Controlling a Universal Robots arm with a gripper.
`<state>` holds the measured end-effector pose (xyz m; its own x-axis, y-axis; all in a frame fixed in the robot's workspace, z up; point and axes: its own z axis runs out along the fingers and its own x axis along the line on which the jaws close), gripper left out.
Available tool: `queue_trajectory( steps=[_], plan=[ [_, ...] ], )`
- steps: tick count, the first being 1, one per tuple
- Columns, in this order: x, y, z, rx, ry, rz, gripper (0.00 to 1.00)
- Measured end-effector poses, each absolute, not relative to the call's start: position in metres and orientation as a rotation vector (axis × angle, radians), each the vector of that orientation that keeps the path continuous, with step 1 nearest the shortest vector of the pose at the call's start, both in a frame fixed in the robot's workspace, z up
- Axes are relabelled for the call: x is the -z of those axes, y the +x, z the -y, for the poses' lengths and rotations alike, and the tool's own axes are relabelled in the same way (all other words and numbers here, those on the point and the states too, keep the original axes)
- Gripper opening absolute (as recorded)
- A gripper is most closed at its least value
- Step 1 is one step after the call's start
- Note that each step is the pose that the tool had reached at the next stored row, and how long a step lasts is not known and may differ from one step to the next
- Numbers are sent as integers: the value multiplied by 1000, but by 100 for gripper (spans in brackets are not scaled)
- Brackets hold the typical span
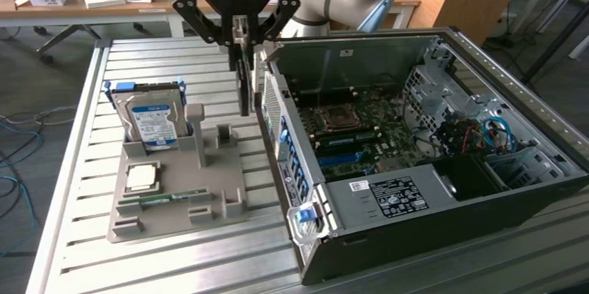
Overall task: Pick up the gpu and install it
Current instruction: 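Pick up the gpu and move the gpu toward the slot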
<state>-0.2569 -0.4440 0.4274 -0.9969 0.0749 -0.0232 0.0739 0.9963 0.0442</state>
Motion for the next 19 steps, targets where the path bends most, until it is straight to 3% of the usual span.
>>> queue_trajectory(
  steps=[19],
  plan=[
    [-427,-194,444,-72,116,-3114,26]
  ],
)
